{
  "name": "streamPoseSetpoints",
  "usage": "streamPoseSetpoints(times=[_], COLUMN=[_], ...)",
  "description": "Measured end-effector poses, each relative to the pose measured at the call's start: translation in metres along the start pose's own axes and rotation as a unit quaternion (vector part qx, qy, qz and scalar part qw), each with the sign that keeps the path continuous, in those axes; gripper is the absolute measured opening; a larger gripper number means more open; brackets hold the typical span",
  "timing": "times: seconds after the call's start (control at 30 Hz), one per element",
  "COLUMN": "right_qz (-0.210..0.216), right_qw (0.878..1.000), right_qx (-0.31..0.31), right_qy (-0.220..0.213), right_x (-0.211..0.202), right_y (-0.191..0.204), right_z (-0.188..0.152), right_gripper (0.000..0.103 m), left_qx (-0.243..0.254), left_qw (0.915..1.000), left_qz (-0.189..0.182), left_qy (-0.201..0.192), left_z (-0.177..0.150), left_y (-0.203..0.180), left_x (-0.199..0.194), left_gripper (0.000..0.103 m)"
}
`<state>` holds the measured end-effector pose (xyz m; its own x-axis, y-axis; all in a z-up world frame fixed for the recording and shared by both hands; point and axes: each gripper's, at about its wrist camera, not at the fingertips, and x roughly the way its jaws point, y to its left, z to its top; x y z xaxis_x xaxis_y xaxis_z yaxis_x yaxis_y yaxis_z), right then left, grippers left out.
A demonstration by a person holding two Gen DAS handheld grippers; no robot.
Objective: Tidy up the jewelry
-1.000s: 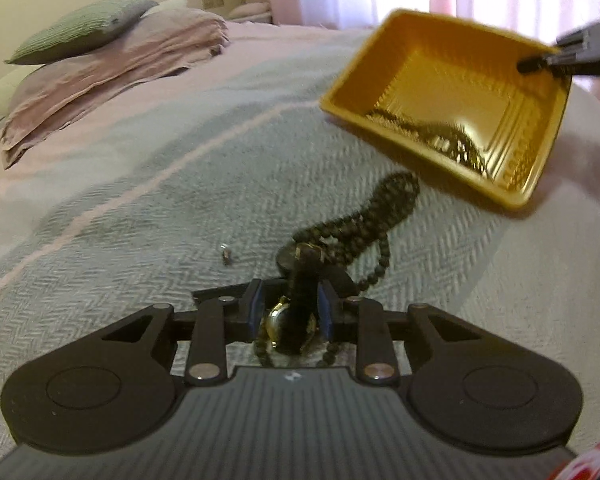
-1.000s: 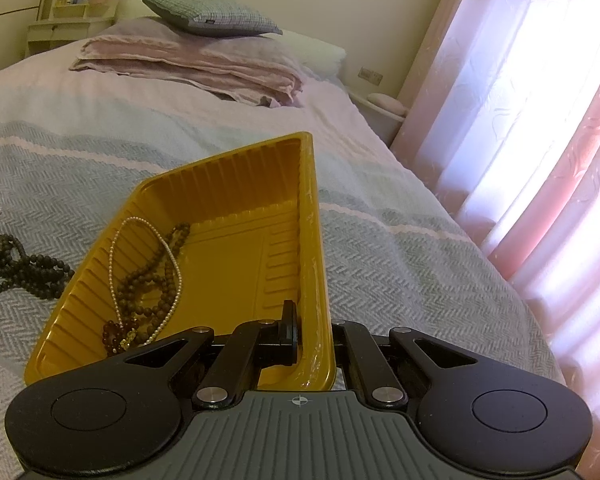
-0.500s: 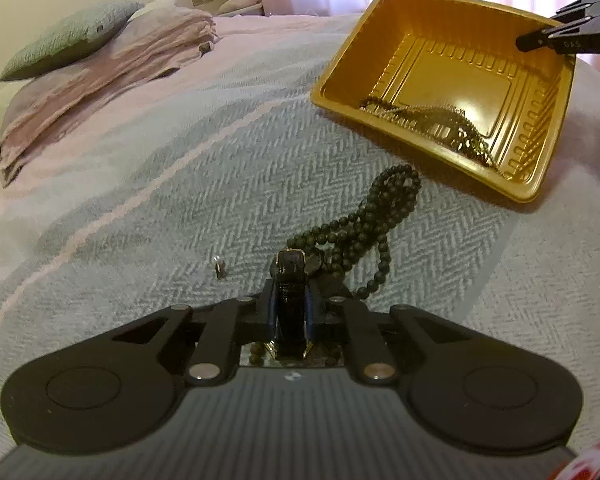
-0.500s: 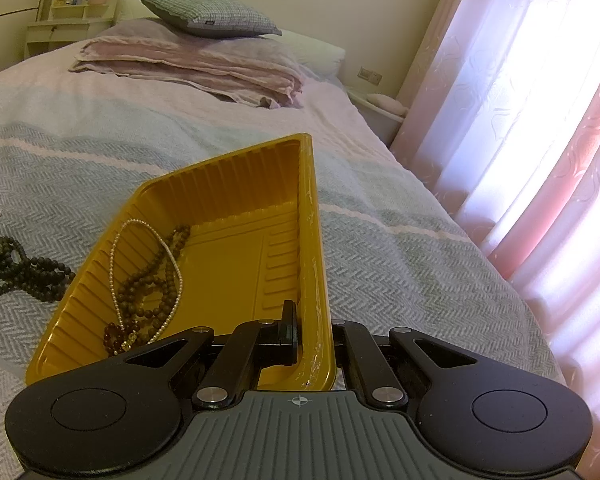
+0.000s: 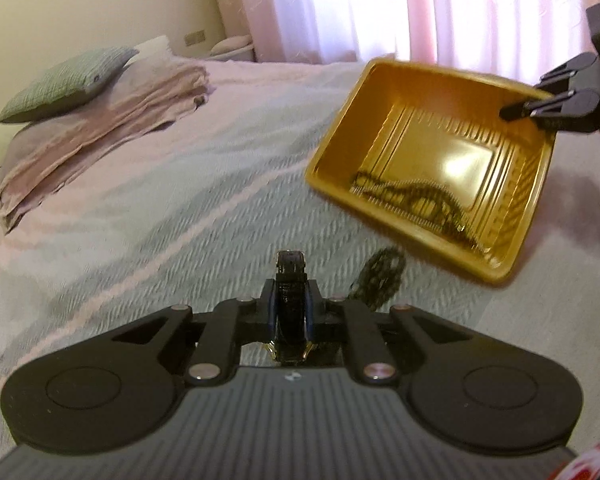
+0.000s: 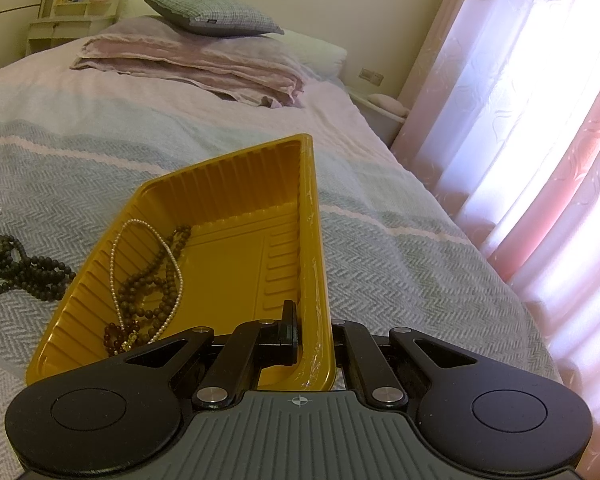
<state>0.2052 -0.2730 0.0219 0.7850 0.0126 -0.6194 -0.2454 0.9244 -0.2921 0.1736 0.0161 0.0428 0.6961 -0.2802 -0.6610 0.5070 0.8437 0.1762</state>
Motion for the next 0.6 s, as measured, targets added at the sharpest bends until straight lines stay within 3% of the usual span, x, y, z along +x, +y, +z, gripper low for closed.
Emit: streamPoseSetpoints(times=[0.37,0.6], right_qz=[0.003,0.004], right_qw=[1.0,1.0], right_qx=[-0.004,-0.004], right_qy=[-0.003,-0.002], right_x=[0.0,-0.001], right_y=[0.0,-0.001], right_z=[0.002,0.001], right_gripper=[0.004,0.004], left_qx=[0.006,0.01], left_qw=[0.9968,0.9929], left_qz=[-0.068,-0.109], left_qy=[-0.042,-0.046], left_z=[0.059,0.082], left_y=[-0.042,-0.079], left_x=[0.023,0.05], left_gripper=[0.012,0.012])
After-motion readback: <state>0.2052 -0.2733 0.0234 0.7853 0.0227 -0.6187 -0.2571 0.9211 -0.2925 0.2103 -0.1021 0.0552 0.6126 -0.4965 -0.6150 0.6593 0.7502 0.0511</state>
